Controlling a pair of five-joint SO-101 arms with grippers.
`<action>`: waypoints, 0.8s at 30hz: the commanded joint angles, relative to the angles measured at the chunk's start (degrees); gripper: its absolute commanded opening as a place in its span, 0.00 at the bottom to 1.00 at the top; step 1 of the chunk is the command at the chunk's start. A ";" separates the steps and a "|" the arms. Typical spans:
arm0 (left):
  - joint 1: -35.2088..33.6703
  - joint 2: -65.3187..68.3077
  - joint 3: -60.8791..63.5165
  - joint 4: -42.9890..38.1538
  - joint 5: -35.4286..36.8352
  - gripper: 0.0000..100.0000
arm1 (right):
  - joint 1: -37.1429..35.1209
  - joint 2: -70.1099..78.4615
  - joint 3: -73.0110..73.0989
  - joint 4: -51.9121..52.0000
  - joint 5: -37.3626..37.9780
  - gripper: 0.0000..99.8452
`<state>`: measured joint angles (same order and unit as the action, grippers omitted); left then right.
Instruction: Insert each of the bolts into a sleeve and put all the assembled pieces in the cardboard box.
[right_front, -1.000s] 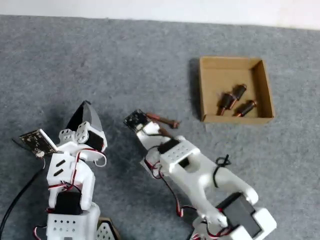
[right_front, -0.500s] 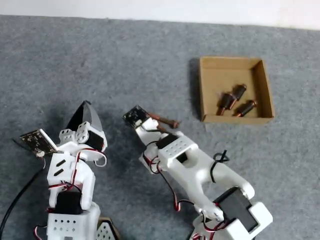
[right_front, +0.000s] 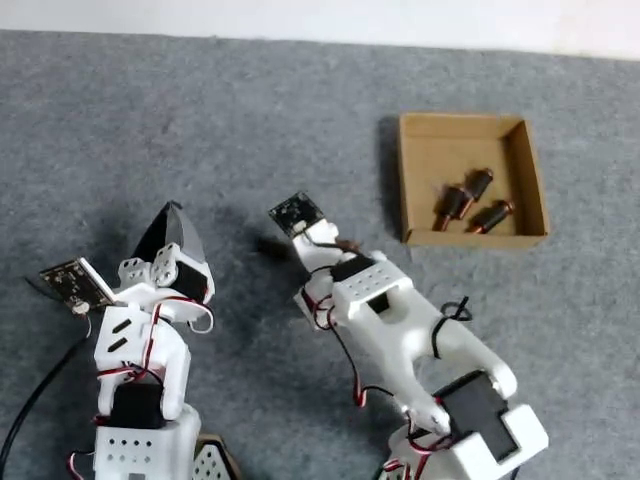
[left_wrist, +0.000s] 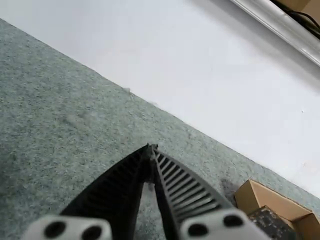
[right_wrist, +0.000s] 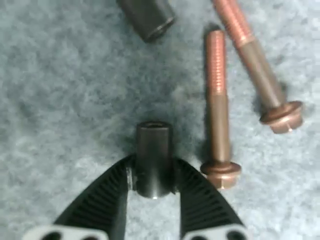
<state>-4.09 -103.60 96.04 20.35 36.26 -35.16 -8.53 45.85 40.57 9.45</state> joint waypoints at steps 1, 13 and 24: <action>-0.31 -0.48 1.10 -1.23 -0.18 0.01 | 2.51 -11.82 3.56 -0.75 0.35 0.00; 3.38 -0.31 1.10 -1.05 -0.62 0.01 | 7.25 -60.09 31.60 -12.44 0.53 0.00; 12.26 -0.13 -1.54 6.51 -10.99 0.01 | 13.41 -80.84 38.64 -12.18 0.53 0.00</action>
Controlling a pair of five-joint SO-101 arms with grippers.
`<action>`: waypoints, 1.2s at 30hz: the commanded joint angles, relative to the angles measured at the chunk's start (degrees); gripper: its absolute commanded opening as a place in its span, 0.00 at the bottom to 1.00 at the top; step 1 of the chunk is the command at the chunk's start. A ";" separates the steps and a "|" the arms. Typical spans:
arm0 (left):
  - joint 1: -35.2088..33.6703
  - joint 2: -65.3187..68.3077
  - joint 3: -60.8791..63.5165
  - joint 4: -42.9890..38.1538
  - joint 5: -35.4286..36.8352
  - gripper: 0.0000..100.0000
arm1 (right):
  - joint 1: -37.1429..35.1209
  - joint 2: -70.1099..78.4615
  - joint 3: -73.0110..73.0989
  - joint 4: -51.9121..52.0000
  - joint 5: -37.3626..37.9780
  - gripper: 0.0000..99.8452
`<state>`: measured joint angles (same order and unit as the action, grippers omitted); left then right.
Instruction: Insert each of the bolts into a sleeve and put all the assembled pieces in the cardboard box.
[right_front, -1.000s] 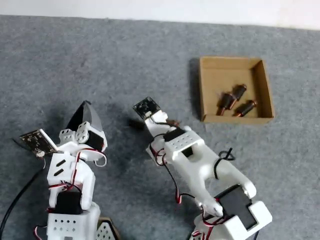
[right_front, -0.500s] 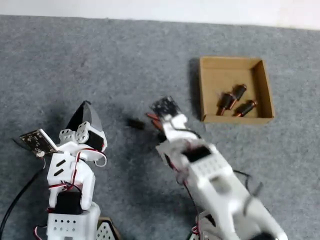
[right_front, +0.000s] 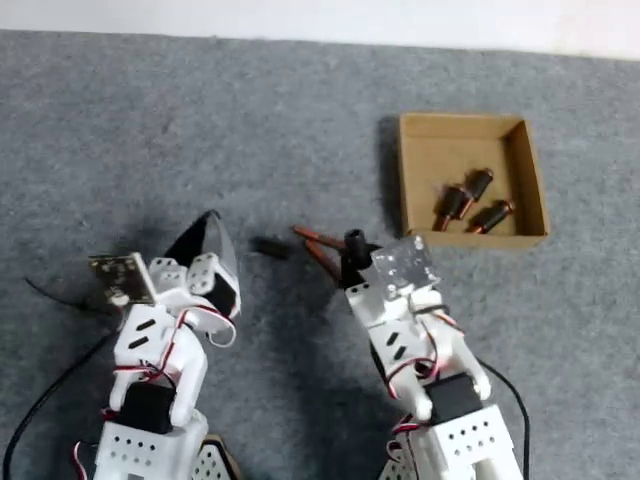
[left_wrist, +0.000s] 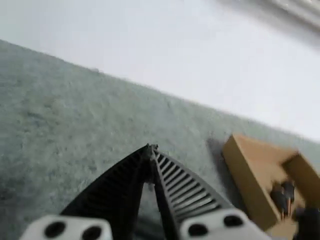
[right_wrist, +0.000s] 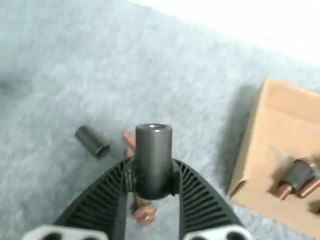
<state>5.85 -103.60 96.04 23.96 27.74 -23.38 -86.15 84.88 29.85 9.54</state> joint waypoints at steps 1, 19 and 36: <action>2.33 -0.13 -1.63 2.99 -3.08 0.01 | 2.24 -3.91 -0.13 -1.45 0.44 0.00; 2.59 50.86 -25.71 -4.75 -9.49 0.01 | 7.52 -16.66 7.78 -1.71 0.18 0.00; 16.84 90.07 -58.86 17.49 -55.91 0.01 | 11.30 -19.12 8.40 -4.09 0.18 0.00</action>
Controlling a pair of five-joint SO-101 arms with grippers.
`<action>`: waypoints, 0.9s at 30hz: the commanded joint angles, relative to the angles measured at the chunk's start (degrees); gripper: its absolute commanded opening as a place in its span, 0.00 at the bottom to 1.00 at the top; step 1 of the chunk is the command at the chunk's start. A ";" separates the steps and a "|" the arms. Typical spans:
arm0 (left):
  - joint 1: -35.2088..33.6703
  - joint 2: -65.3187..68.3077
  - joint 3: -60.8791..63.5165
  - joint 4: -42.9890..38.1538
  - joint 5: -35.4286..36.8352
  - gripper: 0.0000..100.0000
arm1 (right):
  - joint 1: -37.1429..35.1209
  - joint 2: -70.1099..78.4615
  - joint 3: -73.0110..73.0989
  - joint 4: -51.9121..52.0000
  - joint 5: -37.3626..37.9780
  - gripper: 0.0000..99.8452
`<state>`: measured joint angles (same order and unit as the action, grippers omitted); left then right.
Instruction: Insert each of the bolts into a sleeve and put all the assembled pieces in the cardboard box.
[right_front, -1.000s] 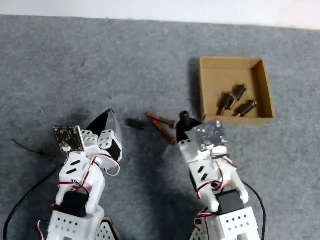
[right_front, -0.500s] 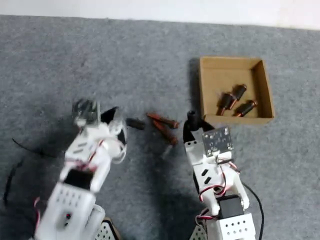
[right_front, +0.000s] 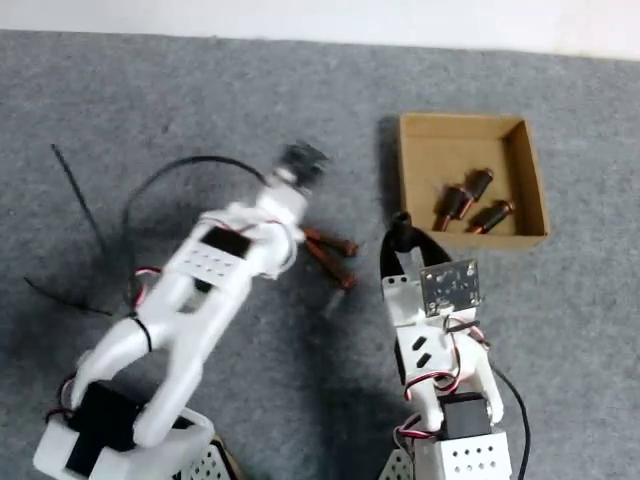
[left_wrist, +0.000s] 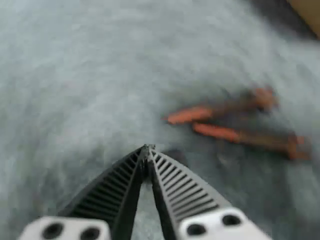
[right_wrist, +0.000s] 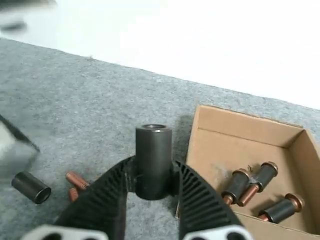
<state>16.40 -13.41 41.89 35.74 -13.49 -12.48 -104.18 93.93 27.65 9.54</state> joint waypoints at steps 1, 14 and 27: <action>7.43 -0.13 -4.70 5.71 -17.32 0.01 | 0.40 -1.10 -0.66 -1.89 0.18 0.00; 10.86 11.56 -14.20 6.51 -29.63 0.14 | 0.48 -1.10 -0.75 -1.89 0.44 0.00; 7.60 34.86 -37.14 11.60 -29.63 0.14 | 1.63 -1.10 -0.84 -1.98 0.18 0.00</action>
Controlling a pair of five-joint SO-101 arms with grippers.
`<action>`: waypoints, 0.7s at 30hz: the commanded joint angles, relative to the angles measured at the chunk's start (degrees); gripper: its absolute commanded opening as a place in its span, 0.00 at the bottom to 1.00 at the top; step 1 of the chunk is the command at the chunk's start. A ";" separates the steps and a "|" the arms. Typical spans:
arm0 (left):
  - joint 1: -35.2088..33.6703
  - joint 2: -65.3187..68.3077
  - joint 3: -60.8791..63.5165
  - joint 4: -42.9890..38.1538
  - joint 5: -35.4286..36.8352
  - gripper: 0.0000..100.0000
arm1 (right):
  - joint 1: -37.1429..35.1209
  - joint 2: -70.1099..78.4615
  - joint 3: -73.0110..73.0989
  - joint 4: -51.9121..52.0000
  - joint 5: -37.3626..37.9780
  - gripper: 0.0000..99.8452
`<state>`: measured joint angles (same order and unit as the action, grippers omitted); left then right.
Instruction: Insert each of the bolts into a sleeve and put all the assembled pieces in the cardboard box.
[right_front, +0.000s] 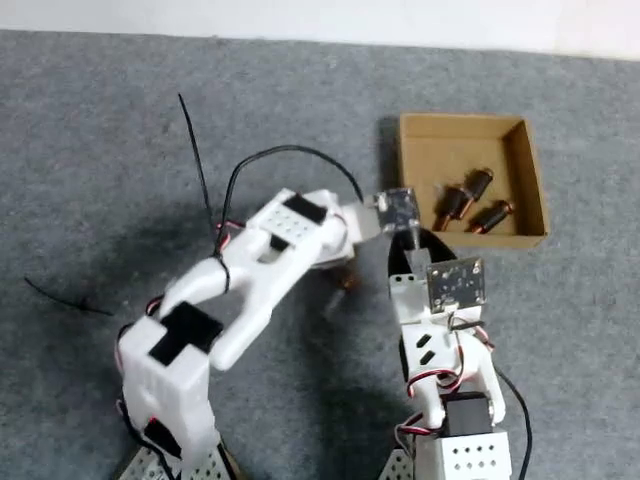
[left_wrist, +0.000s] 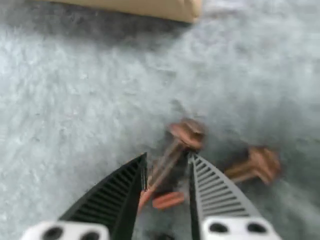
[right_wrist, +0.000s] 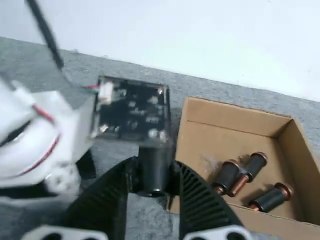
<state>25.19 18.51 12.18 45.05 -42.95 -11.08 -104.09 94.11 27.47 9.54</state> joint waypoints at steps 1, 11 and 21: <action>-1.27 4.18 -8.75 2.81 -0.18 0.14 | 0.22 -1.19 -1.01 -1.80 0.18 0.00; -2.33 14.73 -19.38 11.96 -0.53 0.13 | 0.22 -1.19 -1.01 -1.80 0.18 0.00; -2.42 16.40 -21.76 15.56 -3.60 0.04 | 0.22 -1.19 -1.01 -1.80 0.18 0.00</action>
<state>24.04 34.24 -9.19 58.86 -44.88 -11.43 -104.09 94.11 27.56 9.63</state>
